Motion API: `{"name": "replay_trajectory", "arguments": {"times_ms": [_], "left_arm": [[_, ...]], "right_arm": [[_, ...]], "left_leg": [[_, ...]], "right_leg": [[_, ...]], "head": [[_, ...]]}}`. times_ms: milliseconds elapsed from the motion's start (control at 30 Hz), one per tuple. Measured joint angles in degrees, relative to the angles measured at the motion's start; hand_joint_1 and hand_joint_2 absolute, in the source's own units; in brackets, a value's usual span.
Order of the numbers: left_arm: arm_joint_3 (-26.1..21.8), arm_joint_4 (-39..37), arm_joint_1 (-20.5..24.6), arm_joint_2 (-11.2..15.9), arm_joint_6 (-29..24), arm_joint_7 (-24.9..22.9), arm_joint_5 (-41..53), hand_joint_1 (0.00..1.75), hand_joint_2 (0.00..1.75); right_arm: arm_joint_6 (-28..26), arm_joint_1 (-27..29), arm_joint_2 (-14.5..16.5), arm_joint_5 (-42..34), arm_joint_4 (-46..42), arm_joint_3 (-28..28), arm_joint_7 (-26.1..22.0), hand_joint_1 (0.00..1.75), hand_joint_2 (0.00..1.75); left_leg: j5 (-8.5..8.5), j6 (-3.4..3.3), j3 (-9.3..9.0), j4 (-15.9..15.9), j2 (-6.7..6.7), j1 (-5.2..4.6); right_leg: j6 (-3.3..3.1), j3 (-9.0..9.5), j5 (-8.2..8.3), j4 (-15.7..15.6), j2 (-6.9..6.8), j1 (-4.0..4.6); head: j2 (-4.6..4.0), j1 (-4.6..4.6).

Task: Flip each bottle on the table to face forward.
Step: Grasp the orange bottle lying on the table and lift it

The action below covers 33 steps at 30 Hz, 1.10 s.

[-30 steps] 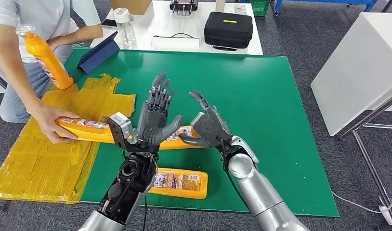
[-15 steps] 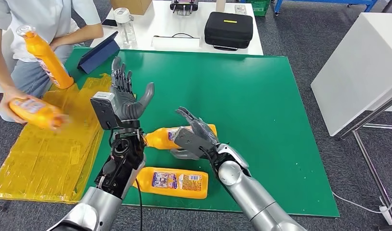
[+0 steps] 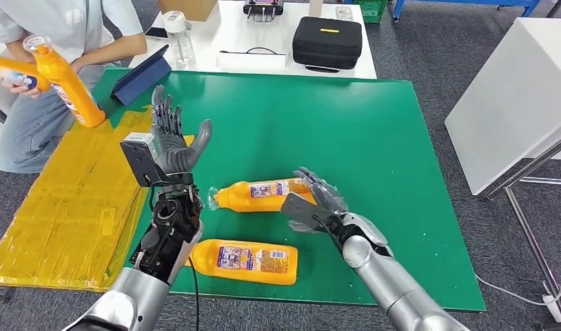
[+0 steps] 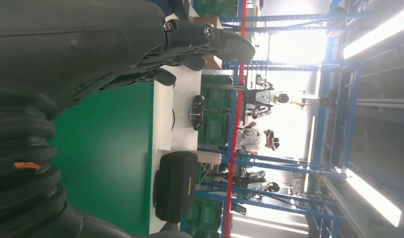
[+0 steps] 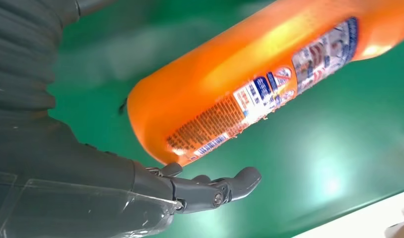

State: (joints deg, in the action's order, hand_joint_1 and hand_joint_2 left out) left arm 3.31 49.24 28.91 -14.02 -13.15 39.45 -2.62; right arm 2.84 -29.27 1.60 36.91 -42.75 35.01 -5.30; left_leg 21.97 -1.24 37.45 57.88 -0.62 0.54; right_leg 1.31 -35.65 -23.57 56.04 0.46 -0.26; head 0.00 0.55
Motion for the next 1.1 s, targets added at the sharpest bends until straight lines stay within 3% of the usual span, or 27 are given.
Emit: {"name": "replay_trajectory", "arguments": {"times_ms": [233,500,633,900,1100], "left_arm": [[0.6,0.0,-0.4,-0.1,1.2,-0.4,-0.3,0.00,1.75],[1.6,0.0,-0.6,-0.3,1.9,-0.5,-0.3,0.00,1.75],[2.7,-0.1,-0.6,-0.7,2.6,-0.3,-0.4,0.00,1.75],[4.2,-0.7,-0.5,-1.1,3.6,-0.1,-0.5,0.00,1.75],[4.2,-0.8,-0.6,-1.1,4.1,-0.1,-0.2,0.00,1.75]], "right_arm": [[-5.7,0.2,-2.7,5.6,2.4,-1.9,3.3,0.00,1.75],[-8.2,1.2,-3.8,9.2,4.9,-4.2,4.3,0.00,1.75],[-10.8,0.6,-3.9,13.5,7.4,-5.4,4.6,0.00,1.75],[-10.8,-1.4,-3.3,19.3,11.7,-5.7,5.2,0.00,1.75],[-10.6,-2.1,-2.2,19.5,12.1,-7.8,3.1,0.00,1.75]], "left_leg": [[0.00,-0.01,-0.03,0.0,-0.03,-0.01],[0.00,-0.01,-0.01,0.0,0.02,-0.05],[0.00,-0.01,0.00,0.0,0.04,-0.04],[0.00,-0.01,-0.02,0.0,0.07,-0.04],[-0.01,-0.01,0.00,0.0,0.05,-0.04]], "right_leg": [[0.00,0.04,0.00,0.0,-0.01,-0.01],[0.01,-0.01,0.02,0.0,0.03,0.01],[0.01,-0.01,0.01,0.0,0.03,0.02],[0.01,0.00,0.02,0.0,0.04,0.01],[0.01,0.01,0.02,0.0,0.04,0.01]], "head": [[0.00,0.01],[0.00,0.03],[-0.01,0.02],[0.00,0.02],[0.00,0.01]]}}
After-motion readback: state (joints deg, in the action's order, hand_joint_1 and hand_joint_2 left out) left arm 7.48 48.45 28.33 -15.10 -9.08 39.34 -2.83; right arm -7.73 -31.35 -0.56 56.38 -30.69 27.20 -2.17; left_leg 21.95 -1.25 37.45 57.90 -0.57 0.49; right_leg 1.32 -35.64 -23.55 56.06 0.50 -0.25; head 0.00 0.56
